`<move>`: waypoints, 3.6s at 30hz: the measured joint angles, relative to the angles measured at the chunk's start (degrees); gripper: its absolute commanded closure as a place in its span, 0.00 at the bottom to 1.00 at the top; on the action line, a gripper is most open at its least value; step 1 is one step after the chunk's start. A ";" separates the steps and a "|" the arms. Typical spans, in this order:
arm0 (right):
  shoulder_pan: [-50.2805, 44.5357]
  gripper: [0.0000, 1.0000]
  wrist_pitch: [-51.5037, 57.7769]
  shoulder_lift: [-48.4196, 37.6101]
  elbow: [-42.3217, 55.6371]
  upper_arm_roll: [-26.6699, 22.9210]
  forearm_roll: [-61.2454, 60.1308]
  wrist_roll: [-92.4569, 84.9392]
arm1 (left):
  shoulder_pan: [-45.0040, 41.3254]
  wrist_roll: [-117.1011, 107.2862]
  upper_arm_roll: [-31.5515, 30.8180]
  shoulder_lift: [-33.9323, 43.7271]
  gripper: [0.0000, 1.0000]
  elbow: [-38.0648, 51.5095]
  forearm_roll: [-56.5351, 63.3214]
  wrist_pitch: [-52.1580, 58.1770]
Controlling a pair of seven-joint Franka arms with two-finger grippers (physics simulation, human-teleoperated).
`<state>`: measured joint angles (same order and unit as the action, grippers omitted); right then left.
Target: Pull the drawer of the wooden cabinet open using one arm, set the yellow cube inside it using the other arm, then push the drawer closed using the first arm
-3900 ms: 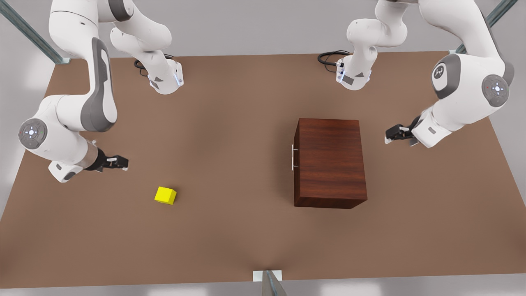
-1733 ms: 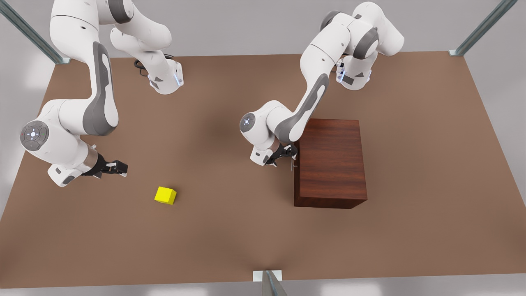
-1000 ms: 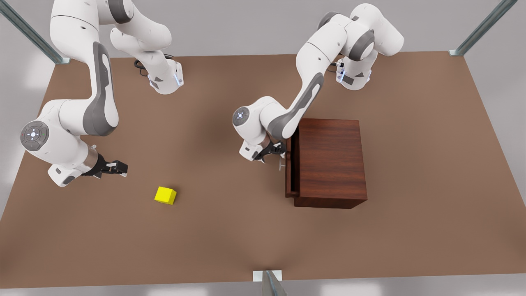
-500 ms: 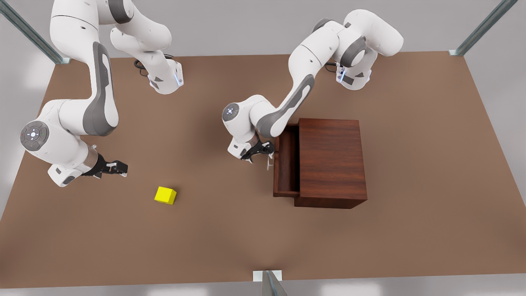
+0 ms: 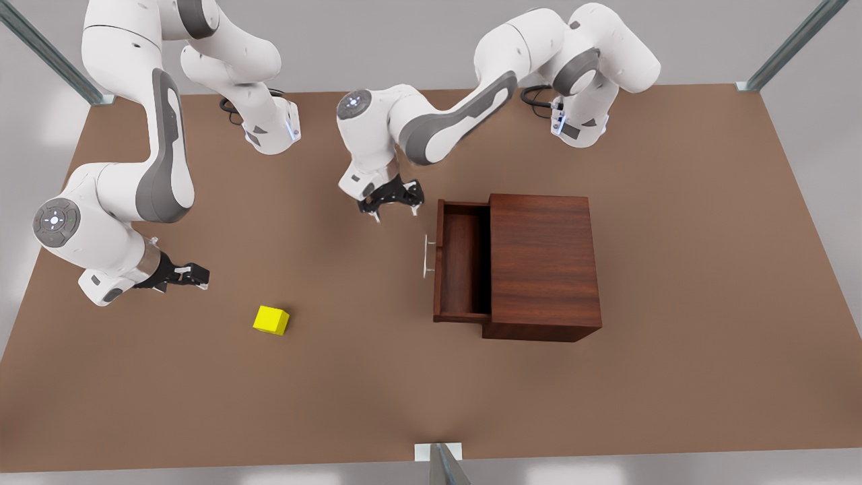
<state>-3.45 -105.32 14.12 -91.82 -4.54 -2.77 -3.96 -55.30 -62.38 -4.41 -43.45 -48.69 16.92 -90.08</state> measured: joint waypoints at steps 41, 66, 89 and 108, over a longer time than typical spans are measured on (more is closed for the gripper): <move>-7.21 0.00 -20.87 20.84 -5.42 0.81 0.05 37.31 | 51.70 59.50 6.34 29.06 0.00 -35.36 -21.91 2.49; -2.13 0.00 -23.67 26.01 -5.49 6.98 5.71 34.45 | 51.52 65.90 6.34 29.15 0.00 -35.89 -21.78 2.55; 3.74 0.41 -25.42 23.87 -5.39 15.01 7.16 32.78 | 51.33 66.23 6.26 29.18 0.00 -35.77 -21.82 2.35; -17.35 0.40 -0.85 21.94 26.30 23.78 4.29 58.98 | 51.32 65.27 6.47 29.38 0.00 -35.84 -20.92 1.05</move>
<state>-20.80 -106.17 36.06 -65.52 19.24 1.53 55.02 -3.98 2.89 2.06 -14.08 -84.52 -4.00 -89.02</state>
